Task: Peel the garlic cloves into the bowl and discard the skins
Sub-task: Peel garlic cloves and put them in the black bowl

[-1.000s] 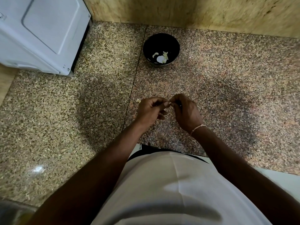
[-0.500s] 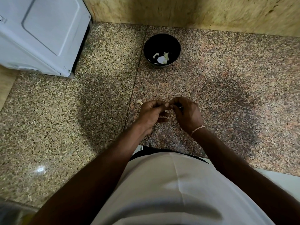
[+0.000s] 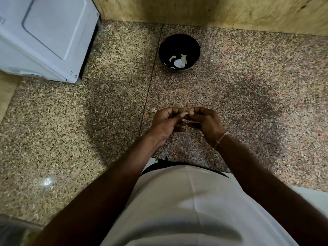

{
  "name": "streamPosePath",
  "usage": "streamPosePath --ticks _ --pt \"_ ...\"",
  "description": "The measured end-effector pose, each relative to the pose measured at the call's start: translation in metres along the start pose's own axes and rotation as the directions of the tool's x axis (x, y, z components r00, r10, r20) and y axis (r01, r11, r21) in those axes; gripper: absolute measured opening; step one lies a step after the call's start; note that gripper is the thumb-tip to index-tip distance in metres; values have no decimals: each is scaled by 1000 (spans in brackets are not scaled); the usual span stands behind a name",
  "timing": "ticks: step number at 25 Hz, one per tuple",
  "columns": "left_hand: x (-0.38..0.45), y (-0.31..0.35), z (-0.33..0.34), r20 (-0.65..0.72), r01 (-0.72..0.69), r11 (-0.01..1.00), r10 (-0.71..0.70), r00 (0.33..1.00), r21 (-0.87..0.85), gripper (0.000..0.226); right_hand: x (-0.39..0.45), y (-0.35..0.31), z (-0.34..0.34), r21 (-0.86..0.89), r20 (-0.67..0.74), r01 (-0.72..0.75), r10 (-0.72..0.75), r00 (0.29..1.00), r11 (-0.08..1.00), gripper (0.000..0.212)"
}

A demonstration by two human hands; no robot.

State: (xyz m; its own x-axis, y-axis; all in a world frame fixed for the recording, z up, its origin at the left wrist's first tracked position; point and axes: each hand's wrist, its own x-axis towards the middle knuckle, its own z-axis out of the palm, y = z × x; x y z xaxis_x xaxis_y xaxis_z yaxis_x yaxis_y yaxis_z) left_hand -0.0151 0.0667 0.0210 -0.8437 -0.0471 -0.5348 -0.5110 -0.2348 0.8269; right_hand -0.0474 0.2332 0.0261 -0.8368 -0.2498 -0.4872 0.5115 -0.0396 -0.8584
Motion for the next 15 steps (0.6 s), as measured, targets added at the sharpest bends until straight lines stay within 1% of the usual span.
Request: streamPosePath --ticks 2,3,4,6,7,8,9,12,15 --pt "0 1 -1 7 -11 1000 11 1000 1 4 0 1 3 101 2 -47 48 999 994 13" --pt "0 2 -1 8 -12 1000 12 1000 4 4 -1 2 5 112 -12 -48 50 999 992 16" --pt "0 2 -2 8 -10 1000 10 1000 7 4 -1 2 7 82 -40 -30 33 999 996 21" --pt "0 0 -4 6 1 1000 -1 1000 0 6 -1 5 8 -95 -99 43 -52 994 995 29" --pt "0 -1 -6 4 9 1000 -9 1000 -10 7 0 6 7 -206 -110 83 -108 988 975 26" --pt "0 -2 -7 0 19 1000 -19 1000 -22 9 1 6 7 -303 -106 117 -156 982 946 18" --pt "-1 -3 -8 -7 29 999 -29 1000 -33 11 1 6 6 -368 -81 149 -191 978 918 11" --pt "-1 -8 -12 -20 54 998 -55 998 -42 12 1 7 8 -507 -14 232 -277 961 830 18" --pt "-3 -10 -14 -18 69 996 -70 997 -55 11 1 5 11 -603 -8 270 -344 939 750 12"
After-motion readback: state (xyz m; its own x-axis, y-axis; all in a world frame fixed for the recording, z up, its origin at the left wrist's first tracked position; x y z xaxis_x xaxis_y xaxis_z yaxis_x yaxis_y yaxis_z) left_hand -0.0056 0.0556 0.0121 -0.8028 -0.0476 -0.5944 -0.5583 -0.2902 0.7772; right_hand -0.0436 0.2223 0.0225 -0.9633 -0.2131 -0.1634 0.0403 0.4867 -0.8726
